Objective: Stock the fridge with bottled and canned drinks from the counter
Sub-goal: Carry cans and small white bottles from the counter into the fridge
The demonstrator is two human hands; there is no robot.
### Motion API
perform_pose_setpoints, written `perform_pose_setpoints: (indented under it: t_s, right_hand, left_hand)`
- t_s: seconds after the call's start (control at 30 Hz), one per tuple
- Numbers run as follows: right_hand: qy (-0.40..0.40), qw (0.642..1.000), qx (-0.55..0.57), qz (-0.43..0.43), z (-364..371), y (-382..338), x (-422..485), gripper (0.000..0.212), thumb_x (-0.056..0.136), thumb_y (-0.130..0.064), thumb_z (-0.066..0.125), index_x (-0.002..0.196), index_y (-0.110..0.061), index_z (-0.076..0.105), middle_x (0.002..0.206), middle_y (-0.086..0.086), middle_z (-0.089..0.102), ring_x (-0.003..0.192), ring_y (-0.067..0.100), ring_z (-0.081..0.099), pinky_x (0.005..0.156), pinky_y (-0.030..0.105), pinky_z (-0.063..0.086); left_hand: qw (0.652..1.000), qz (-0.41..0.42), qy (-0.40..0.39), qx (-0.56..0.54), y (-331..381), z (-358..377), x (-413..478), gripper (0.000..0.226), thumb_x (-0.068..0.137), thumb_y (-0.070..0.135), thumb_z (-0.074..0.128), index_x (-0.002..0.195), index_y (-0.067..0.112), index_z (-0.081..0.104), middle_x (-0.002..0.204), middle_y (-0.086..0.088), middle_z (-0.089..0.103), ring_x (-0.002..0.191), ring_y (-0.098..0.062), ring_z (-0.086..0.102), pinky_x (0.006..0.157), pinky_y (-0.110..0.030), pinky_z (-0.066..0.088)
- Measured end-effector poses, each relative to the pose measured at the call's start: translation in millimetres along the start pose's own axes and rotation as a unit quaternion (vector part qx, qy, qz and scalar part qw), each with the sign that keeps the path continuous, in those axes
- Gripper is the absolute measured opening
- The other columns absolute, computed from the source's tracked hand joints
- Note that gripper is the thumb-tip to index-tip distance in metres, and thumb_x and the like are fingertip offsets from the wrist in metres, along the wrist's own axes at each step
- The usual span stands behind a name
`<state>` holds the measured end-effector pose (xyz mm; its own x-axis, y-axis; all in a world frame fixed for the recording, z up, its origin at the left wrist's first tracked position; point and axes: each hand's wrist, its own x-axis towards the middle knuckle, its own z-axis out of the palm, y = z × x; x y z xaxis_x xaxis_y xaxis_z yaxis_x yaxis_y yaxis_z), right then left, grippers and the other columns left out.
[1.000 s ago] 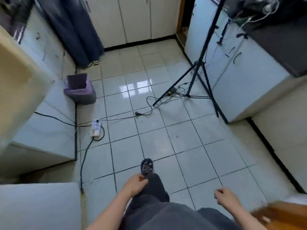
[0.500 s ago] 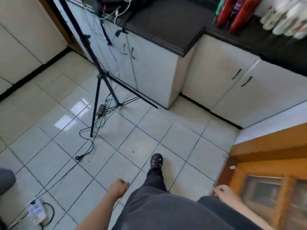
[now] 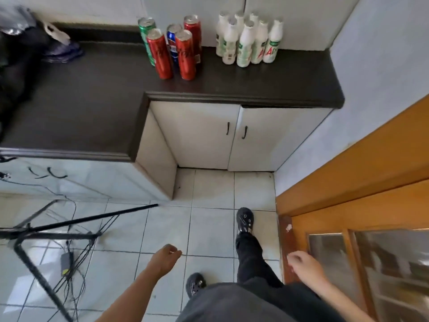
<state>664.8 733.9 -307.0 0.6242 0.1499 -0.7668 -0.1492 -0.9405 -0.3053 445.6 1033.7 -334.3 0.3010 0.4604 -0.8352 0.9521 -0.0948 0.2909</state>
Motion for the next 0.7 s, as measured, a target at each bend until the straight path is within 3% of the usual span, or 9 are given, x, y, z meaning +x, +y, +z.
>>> perform_pose_setpoints:
  t_s: [0.07,0.13,0.2,0.23,0.3,0.4,0.6,0.7]
  right_hand:
    - [0.007,1.0,0.018,0.023,-25,-8,32,0.021,0.095,-0.025,0.05,0.105,-0.013,0.064,0.087,0.002,0.067,0.079,0.018,0.063,0.071,0.029,0.049]
    - [0.004,1.0,0.005,0.017,-56,-23,68,0.023,0.095,-0.022,0.049,0.1,-0.008,0.065,0.084,0.003,0.066,0.084,0.021,0.063,0.082,0.037,0.05]
    - [0.0,1.0,-0.002,-0.009,-92,-48,101,0.024,0.097,-0.023,0.047,0.099,-0.008,0.066,0.09,0.004,0.066,0.088,0.021,0.061,0.085,0.039,0.049]
    - [-0.003,1.0,0.006,-0.022,-111,-64,117,0.023,0.097,-0.024,0.046,0.101,-0.01,0.064,0.094,0.003,0.065,0.089,0.02,0.061,0.082,0.037,0.05]
    - [0.001,0.999,0.026,-0.047,-146,-100,145,0.021,0.098,-0.025,0.045,0.109,-0.013,0.059,0.098,0.003,0.062,0.093,0.022,0.061,0.077,0.034,0.051]
    - [0.015,0.995,0.032,-0.091,-189,-152,183,0.021,0.098,-0.025,0.045,0.112,-0.014,0.057,0.106,0.001,0.06,0.103,0.022,0.058,0.088,0.035,0.047]
    - [-0.034,0.985,0.055,-0.159,-214,-226,214,0.013,0.098,-0.029,0.047,0.105,-0.023,0.056,0.099,-0.007,0.06,0.095,0.012,0.058,0.081,0.025,0.042]
    - [-0.045,0.981,0.07,-0.175,-215,-252,219,0.011,0.097,-0.029,0.048,0.103,-0.027,0.056,0.099,-0.008,0.062,0.096,0.011,0.059,0.082,0.025,0.044]
  left_hand:
    - [1.0,-0.009,-0.01,-0.006,30,-4,21,0.035,0.096,0.03,0.052,0.12,0.005,0.057,0.119,-0.016,0.062,0.112,-0.031,0.057,0.094,-0.033,0.044]
    - [0.999,-0.012,0.002,-0.035,65,-9,36,0.027,0.096,0.025,0.051,0.108,0.003,0.061,0.109,-0.017,0.063,0.106,-0.032,0.059,0.093,-0.037,0.045]
    - [0.998,-0.007,0.014,-0.061,107,-16,44,0.018,0.095,0.021,0.05,0.085,0.008,0.057,0.09,-0.014,0.057,0.088,-0.025,0.057,0.078,-0.036,0.045]
    - [0.998,-0.003,0.018,-0.067,130,-20,48,0.017,0.095,0.021,0.05,0.084,0.009,0.055,0.089,-0.012,0.056,0.086,-0.023,0.055,0.073,-0.033,0.042]
    - [0.997,0.012,0.018,-0.076,177,-30,56,0.021,0.096,0.024,0.05,0.103,0.007,0.06,0.104,-0.012,0.061,0.099,-0.026,0.058,0.083,-0.03,0.045]
    - [0.996,0.048,0.036,-0.07,242,-44,65,0.036,0.096,0.03,0.051,0.126,0.01,0.054,0.122,-0.006,0.059,0.114,-0.022,0.055,0.094,-0.025,0.04]
    - [0.964,0.077,0.107,-0.233,321,-70,81,0.02,0.094,0.025,0.054,0.112,0.02,0.06,0.111,0.001,0.065,0.099,-0.014,0.061,0.078,-0.019,0.042]
    - [0.937,0.091,0.172,-0.29,344,-99,97,0.008,0.094,0.022,0.055,0.1,0.021,0.061,0.098,0.002,0.066,0.098,-0.019,0.063,0.08,-0.027,0.045]
